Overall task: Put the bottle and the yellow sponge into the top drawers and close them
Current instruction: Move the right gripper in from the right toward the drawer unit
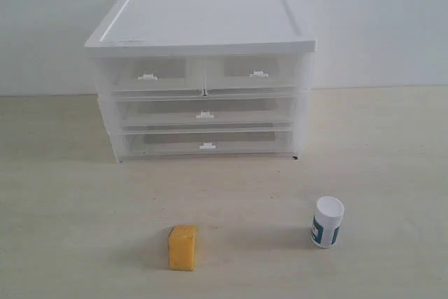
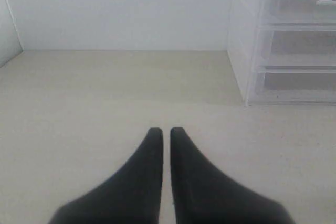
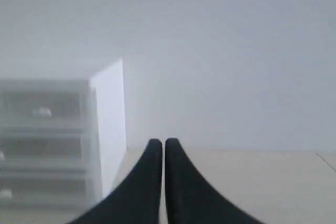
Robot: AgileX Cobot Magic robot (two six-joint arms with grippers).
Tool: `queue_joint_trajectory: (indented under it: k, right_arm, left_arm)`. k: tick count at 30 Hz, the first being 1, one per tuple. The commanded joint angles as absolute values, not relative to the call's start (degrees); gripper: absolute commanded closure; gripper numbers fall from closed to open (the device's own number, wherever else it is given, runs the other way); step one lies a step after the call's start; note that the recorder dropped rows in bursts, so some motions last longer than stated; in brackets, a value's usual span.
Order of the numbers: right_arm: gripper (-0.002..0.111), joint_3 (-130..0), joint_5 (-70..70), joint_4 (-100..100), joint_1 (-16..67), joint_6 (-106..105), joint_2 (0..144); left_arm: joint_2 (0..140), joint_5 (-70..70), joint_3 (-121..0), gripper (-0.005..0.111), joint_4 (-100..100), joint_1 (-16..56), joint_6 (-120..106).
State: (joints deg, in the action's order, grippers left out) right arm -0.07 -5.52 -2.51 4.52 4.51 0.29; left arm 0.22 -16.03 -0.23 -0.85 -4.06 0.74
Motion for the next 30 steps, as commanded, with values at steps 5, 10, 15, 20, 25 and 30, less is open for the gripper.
queue_joint_trajectory:
  k: [5, 10, 15, 20, 25, 30]
  right_arm:
    - [0.108, 0.0, -31.0, -2.1, 4.6, 20.5, 0.0]
    - [0.108, -4.2, -28.3, -2.1, 4.6, 18.8, 1.4]
    - [0.108, -15.2, -25.1, -2.2, 4.6, 13.1, 17.2]
    - [0.108, -23.5, -26.7, -3.7, 4.6, 11.1, 39.0]
    - [0.108, -25.5, -37.9, -3.7, 4.6, 7.4, 58.4]
    - [0.108, -25.5, -43.1, -3.7, 4.6, 6.5, 67.4]
  left_arm:
    - [0.0, -15.9, 0.0, 0.102, -0.6, -4.3, 0.6]
    - [0.0, -15.9, 0.0, 0.102, -0.6, -4.3, 0.6]
    - [0.0, -15.9, 0.0, 0.102, -0.6, -4.3, 0.6]
    - [0.0, -15.9, 0.0, 0.102, -0.6, -4.3, 0.6]
    - [0.0, -15.9, 0.0, 0.102, -0.6, -4.3, 0.6]
    - [0.0, -15.9, 0.0, 0.102, -0.6, -4.3, 0.6]
